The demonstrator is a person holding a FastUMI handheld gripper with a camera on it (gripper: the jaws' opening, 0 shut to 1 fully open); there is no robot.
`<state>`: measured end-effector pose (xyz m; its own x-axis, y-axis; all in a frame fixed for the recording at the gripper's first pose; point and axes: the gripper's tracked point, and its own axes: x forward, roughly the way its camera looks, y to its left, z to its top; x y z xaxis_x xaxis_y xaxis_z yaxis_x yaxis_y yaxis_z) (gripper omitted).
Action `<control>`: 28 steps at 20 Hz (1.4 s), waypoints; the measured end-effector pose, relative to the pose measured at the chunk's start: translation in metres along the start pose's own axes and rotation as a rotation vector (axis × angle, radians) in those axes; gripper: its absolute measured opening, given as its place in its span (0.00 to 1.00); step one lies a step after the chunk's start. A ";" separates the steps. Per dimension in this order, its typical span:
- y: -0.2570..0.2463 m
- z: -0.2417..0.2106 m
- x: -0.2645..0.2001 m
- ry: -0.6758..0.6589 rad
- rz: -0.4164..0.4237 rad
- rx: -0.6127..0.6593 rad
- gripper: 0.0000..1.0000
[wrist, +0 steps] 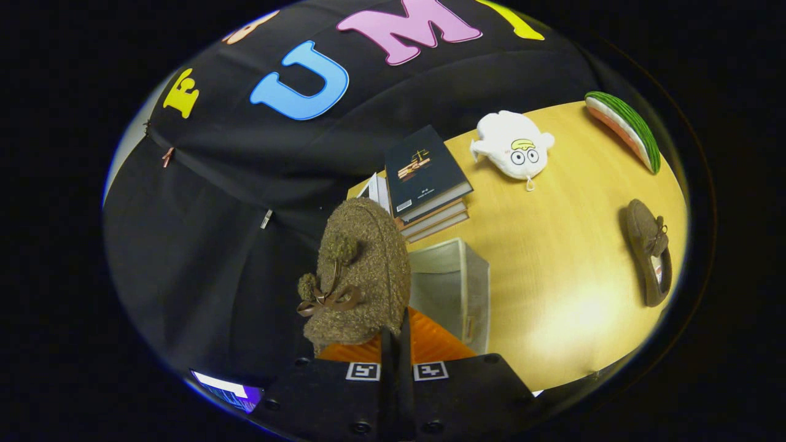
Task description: Open the storage box then place both shoes into the box .Put the left shoe in first, then the right shoe, with the right side of both shoes facing outward in a uniform manner.
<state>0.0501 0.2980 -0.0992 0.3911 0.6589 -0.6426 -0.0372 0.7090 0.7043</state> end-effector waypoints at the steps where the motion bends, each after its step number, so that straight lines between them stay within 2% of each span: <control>1: 0.007 -0.006 0.010 0.003 0.004 0.001 0.05; 6: 0.013 -0.035 0.054 0.050 -0.026 0.007 0.05; 9: 0.008 -0.047 0.072 0.066 -0.071 -0.013 0.05; 17: 0.000 -0.062 0.096 0.100 -0.099 -0.004 0.07; 18: 0.004 -0.060 0.103 0.107 -0.078 0.008 0.12; 20: 0.028 -0.069 0.095 0.113 0.011 0.033 0.56; 22: 0.039 -0.057 0.080 0.068 0.054 0.020 1.00; 28: 0.032 -0.031 0.022 -0.022 0.081 -0.103 0.98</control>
<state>0.0290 0.3431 -0.1000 0.4031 0.7098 -0.5776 -0.1628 0.6767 0.7180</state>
